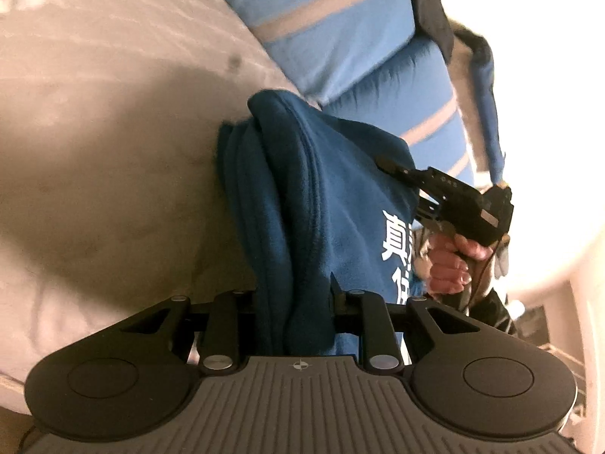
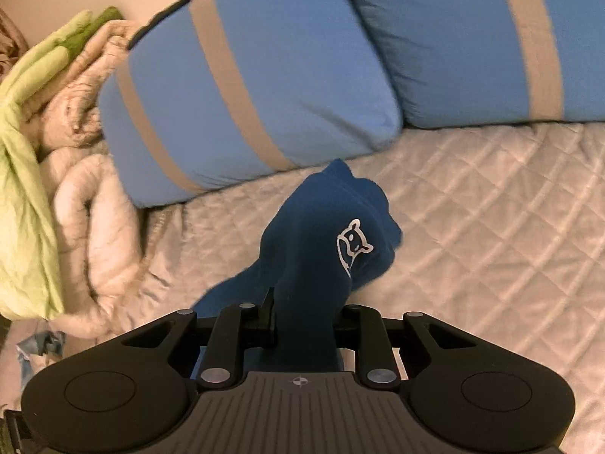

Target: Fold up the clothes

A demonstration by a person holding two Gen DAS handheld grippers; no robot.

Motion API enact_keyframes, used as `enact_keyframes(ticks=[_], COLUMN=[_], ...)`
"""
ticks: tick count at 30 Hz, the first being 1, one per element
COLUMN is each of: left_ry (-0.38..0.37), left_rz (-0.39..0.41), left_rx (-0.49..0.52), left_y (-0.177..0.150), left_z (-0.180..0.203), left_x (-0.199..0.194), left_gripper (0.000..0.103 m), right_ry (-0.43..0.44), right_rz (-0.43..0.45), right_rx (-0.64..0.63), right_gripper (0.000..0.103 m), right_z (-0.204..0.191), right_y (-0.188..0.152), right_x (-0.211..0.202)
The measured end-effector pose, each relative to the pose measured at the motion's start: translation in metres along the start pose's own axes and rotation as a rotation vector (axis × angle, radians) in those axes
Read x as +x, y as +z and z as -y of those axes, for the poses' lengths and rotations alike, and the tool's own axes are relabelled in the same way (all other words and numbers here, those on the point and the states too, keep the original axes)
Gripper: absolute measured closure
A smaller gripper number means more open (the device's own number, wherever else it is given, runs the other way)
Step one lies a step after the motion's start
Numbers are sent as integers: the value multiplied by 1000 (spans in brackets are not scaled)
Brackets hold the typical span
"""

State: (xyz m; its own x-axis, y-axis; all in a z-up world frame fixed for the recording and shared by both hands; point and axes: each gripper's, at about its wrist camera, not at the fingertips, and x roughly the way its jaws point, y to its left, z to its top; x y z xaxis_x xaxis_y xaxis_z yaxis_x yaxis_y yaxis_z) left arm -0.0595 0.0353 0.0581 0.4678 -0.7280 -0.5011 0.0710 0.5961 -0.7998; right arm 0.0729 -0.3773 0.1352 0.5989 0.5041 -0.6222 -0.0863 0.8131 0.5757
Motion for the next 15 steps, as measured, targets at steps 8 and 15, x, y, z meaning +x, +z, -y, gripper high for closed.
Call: enact_keyframes(ticks=[8, 15], left_ry=[450, 521], left_rz=[348, 376], left_rx=[349, 353], left_y=[74, 56], left_z=[65, 61], left_x=[-49, -47], left_gripper=[39, 35], right_ry=[54, -135], right_rz=[256, 330], right_rx=[-331, -459], right_gripper=[20, 0], right_z=[-123, -118], right_y=[75, 34], right_x=[34, 9])
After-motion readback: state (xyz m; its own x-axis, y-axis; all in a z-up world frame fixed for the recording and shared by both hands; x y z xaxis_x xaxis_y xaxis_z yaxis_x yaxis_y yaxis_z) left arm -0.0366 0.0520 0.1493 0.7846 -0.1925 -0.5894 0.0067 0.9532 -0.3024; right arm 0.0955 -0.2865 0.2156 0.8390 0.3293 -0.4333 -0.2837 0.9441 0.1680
